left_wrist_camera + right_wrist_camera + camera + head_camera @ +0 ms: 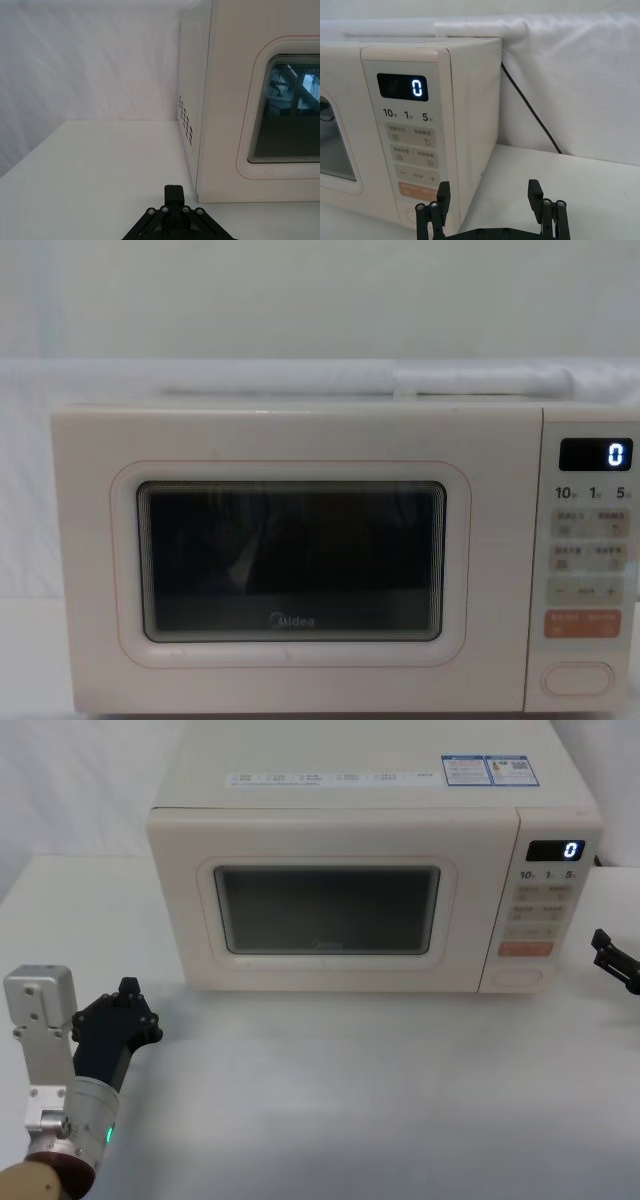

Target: Press the button to open the microwave door with one hand; close the microwave door with the other hand.

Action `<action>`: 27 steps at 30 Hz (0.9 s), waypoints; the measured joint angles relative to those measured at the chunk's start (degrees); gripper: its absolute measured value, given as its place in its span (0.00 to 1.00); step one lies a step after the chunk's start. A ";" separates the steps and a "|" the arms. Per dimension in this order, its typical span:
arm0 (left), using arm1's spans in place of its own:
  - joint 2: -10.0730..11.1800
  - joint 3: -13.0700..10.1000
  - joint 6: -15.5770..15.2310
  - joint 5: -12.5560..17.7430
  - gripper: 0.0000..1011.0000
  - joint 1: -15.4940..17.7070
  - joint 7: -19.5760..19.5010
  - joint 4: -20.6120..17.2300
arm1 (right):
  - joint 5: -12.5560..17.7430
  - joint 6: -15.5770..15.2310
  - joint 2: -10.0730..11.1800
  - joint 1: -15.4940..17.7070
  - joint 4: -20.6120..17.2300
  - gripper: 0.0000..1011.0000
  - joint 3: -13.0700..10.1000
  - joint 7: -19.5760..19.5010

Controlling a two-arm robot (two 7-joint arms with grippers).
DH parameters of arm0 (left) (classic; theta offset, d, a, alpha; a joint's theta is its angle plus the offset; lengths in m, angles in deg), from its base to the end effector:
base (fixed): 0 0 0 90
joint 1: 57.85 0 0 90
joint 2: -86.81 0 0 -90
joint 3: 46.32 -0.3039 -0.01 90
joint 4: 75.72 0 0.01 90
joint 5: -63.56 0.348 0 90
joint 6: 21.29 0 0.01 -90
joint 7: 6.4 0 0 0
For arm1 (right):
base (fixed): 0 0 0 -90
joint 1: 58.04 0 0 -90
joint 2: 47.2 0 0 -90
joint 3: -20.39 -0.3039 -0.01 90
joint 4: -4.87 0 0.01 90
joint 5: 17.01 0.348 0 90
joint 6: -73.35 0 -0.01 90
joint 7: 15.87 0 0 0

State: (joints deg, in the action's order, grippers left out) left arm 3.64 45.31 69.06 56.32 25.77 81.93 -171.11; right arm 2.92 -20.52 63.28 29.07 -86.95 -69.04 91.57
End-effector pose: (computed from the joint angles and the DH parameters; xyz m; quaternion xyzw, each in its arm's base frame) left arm 0.3342 0.0437 -0.3160 0.0012 0.0047 0.7028 0.7114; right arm 0.3820 -0.1024 -0.2664 -0.0015 -0.0069 -0.5837 0.8119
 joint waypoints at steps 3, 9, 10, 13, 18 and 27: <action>0.03 0.01 0.01 -0.08 0.00 0.00 0.00 0.00 | 0.00 0.00 0.00 0.00 0.00 0.99 0.00 0.00; 0.11 0.04 0.06 -0.25 0.00 -0.02 0.00 0.00 | 0.00 0.00 0.00 0.00 0.00 0.99 0.00 0.00; 0.12 0.04 0.07 -0.27 0.00 -0.03 0.00 0.00 | 0.00 0.00 0.00 0.00 0.00 0.99 0.00 0.00; 0.14 0.05 0.12 -0.34 0.00 -0.04 0.00 0.00 | 0.00 0.00 0.00 0.00 0.00 0.99 0.00 0.00; 0.16 0.06 0.16 -0.43 0.01 -0.06 0.00 -0.01 | 0.00 0.00 0.00 0.00 0.00 0.99 0.00 0.00; 0.20 0.06 0.22 -0.52 0.23 -0.06 0.00 -0.06 | 0.00 0.00 0.00 0.00 0.00 0.99 0.00 0.00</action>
State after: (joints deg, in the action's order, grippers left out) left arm 3.84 45.36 69.28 55.80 25.70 81.93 -171.17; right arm 2.92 -20.52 63.28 29.06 -86.95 -69.04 91.57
